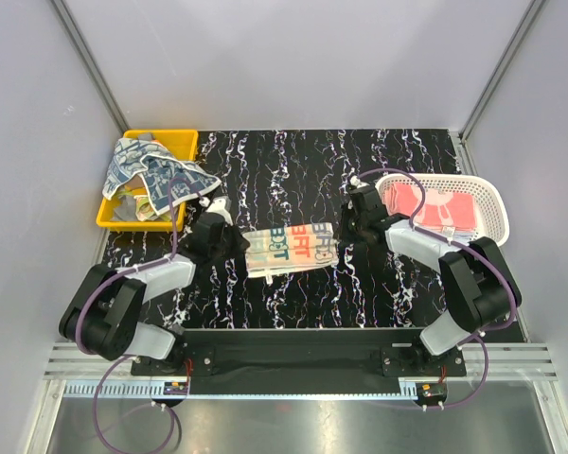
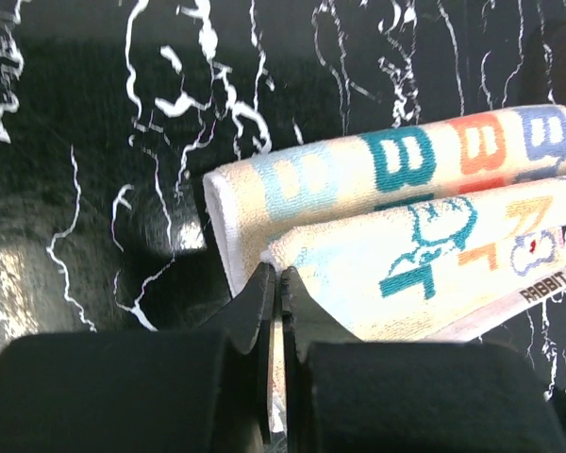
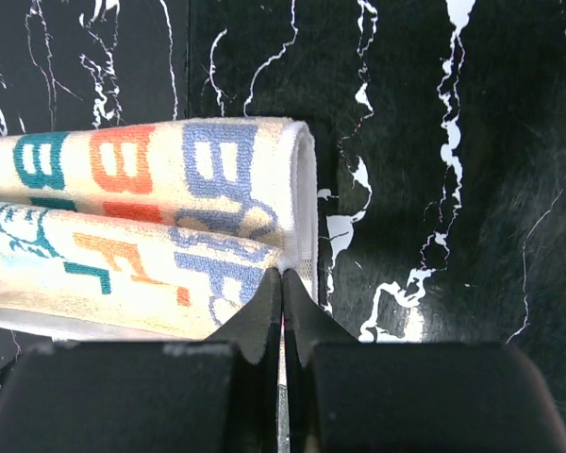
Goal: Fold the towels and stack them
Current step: Fold the towel
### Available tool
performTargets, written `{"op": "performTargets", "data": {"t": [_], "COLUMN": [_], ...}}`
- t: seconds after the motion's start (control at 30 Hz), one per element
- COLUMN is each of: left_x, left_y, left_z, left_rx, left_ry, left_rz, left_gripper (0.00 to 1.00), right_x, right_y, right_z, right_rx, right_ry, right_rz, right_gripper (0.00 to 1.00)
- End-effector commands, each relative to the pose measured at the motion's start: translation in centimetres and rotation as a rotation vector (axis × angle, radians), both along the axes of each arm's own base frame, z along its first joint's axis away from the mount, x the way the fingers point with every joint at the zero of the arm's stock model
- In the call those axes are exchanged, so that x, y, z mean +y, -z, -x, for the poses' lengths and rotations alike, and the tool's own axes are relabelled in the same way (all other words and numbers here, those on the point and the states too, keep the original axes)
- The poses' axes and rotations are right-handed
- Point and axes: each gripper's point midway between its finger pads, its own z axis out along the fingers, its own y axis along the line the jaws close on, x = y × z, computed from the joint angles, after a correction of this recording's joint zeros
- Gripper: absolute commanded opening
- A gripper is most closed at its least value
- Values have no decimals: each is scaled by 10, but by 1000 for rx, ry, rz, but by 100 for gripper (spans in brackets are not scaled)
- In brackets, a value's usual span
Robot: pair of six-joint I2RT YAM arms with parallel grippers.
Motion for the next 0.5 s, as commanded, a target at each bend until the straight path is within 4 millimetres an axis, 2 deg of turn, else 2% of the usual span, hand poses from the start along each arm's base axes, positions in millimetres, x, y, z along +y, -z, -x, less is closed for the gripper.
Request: {"op": "performTargets", "data": {"t": [0.0,0.1,0.23,0.37,0.47], "left_x": [2,2,4,5,11], "left_y": [-10,-11,-22,-38,-42], "left_z": [-10,-8,-7,-3,-5], "left_rx": [-80,-82,-105,-122,-129], "left_ry": [-41,-38,-42,-50,-79], "left_rz": [19,22,29,46,27], "left_gripper": [9,15,34,37,39], "right_x": [0,-1,-2,-2,-2], "right_y": [-16,-16,-19,-20,-20], "right_z": [-10,-9,-9,-9,-9], "right_rx": [-79,-83,-91,-94,-95], "right_ry": [32,33,34,35,33], "right_rz": [-14,-13,-11,-12,-10], "right_gripper": [0,0,0,0,0]}}
